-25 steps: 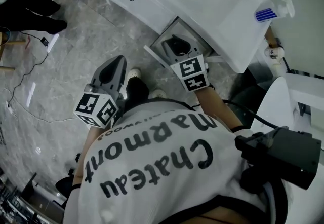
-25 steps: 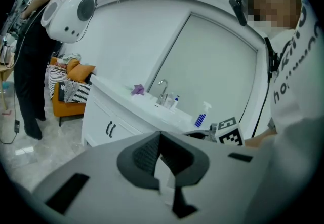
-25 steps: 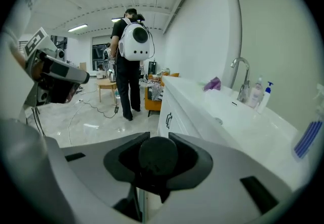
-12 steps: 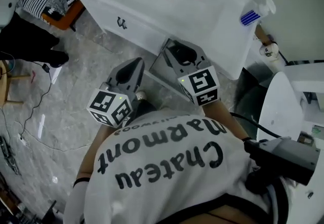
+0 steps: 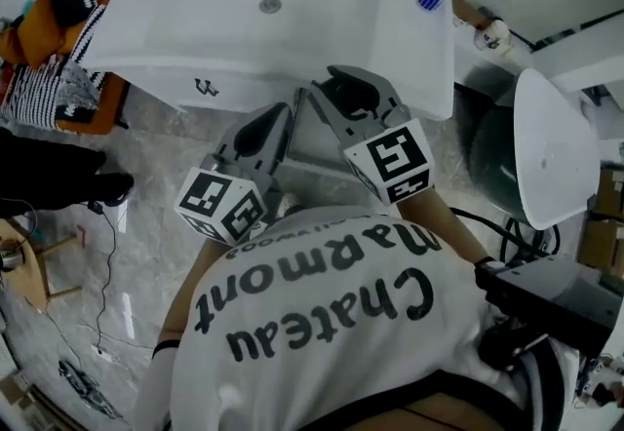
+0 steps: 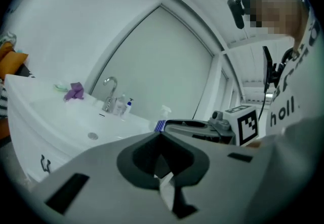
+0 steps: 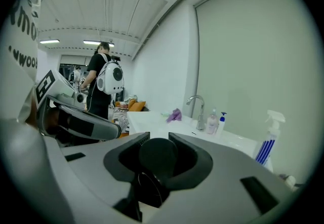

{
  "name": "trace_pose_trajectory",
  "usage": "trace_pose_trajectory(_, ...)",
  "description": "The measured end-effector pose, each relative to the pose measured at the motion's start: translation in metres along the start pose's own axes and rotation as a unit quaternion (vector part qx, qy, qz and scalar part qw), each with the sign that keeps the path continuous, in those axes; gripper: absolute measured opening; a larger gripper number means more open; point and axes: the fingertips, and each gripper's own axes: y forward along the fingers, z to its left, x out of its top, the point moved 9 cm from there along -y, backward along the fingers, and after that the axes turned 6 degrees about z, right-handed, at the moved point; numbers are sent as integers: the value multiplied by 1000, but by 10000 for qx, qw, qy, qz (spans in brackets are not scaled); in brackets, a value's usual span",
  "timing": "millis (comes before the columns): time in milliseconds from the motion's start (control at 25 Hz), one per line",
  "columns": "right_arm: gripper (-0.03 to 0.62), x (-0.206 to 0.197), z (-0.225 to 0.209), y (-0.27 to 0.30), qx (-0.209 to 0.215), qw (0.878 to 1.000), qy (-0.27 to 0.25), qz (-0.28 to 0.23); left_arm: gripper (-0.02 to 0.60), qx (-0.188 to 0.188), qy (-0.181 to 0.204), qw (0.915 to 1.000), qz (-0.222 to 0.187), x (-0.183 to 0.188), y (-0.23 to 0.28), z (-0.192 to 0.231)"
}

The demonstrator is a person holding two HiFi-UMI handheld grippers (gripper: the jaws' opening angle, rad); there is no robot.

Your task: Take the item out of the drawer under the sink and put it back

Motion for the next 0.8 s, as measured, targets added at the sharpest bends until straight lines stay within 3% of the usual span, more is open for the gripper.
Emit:
trace_pose_trajectory(280, 120, -4, -2, -10, -770, 9964, 351, 72, 9, -813, 167, 9962, 247, 7, 22, 12)
trace_pose_trajectory(600, 120, -12, -15, -25, -1354, 9875, 779, 203, 9, -1219, 252, 9919, 259, 24, 34, 19)
trace_pose_trajectory(800, 120, -9, -28, -29, -1554, 9848, 715, 296, 9, -1519, 602, 9856, 439, 26, 45, 12)
